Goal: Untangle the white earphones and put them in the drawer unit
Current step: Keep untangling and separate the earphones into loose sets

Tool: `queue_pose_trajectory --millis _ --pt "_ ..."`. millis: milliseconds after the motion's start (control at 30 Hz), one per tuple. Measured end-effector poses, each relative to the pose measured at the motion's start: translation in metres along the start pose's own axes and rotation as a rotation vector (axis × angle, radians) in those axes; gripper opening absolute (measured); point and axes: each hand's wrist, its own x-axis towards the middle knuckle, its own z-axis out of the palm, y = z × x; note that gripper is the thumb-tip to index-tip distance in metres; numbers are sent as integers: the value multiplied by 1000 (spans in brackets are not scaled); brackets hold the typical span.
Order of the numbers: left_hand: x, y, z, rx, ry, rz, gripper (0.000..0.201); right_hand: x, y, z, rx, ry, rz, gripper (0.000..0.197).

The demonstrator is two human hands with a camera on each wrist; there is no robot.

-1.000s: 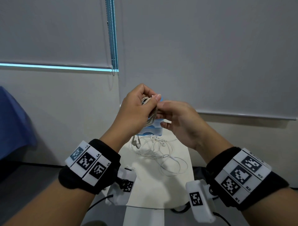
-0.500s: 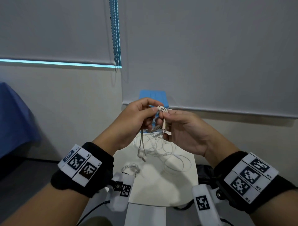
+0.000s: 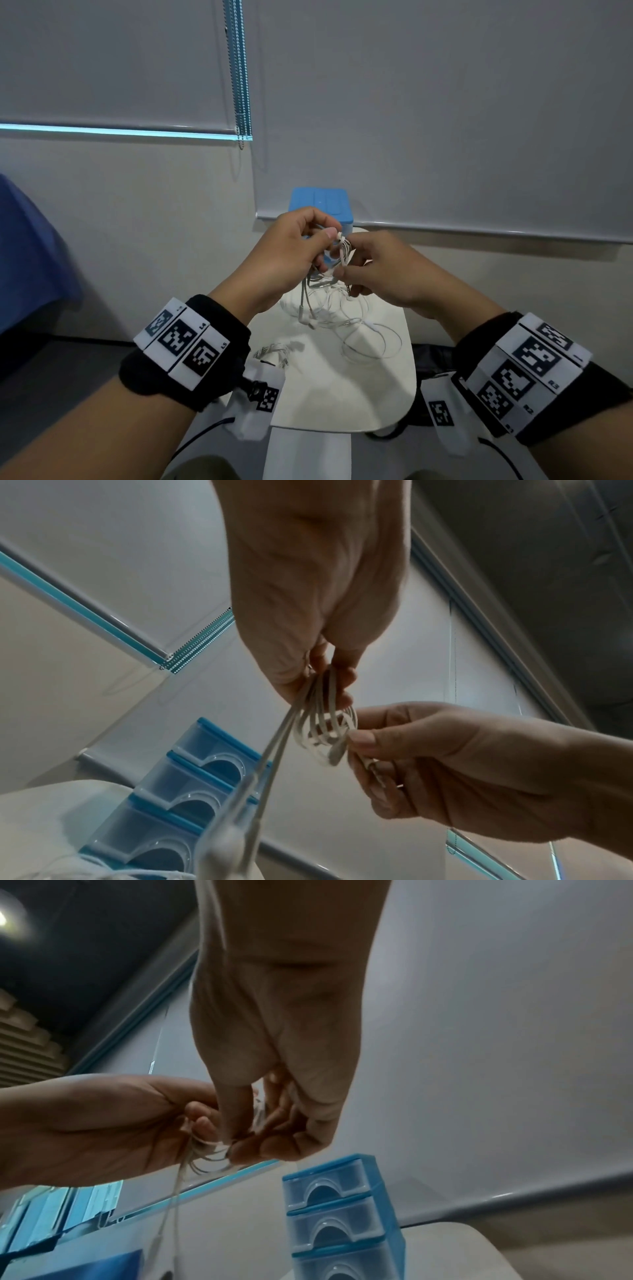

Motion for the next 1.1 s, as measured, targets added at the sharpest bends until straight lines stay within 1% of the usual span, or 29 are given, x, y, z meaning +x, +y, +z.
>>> queue_pose_trajectory --millis 67,133,233,300,333,400,467,500,533,633,667,767,900,1000,1100 --pt "2 -1 -1 -35 60 8 11 -2 2 -5 -74 -11 -46 14" --pt "3 -2 0 -65 96 11 11 -1 6 -7 -118 3 -62 20" --pt "2 -7 4 12 77 7 11 -1 9 -5 -105 -3 -42 30" --pt "2 -10 6 92 37 -4 10 0 9 -4 -67 43 -34 38" --pt "2 -11 6 112 14 -13 9 1 7 -5 -49 77 -33 37" --pt "0 -12 5 117 -35 -29 9 4 3 -6 -33 123 -41 26" --pt "-2 -12 5 101 -79 -39 7 5 2 -5 -68 118 -57 14" --pt "-4 -12 5 84 -96 -48 4 5 2 -5 -70 101 -54 12" --pt "-6 -12 3 66 -115 -64 5 5 4 -5 -53 81 -42 11" --pt "-12 -18 -6 47 -231 -154 26 1 14 -8 53 63 45 10" --pt "-14 -20 -9 54 -272 -191 30 -1 18 -9 100 66 87 11" --pt "-18 -25 -14 31 -374 -289 32 -7 30 -7 182 17 216 17" --pt "-15 -35 -10 27 -435 -388 29 -12 38 1 200 -101 363 18" --pt "-12 -49 -3 145 -463 -456 24 -14 49 14 160 -168 440 18" --pt "-6 -61 5 403 -502 -461 17 -15 62 34 112 -217 508 20"
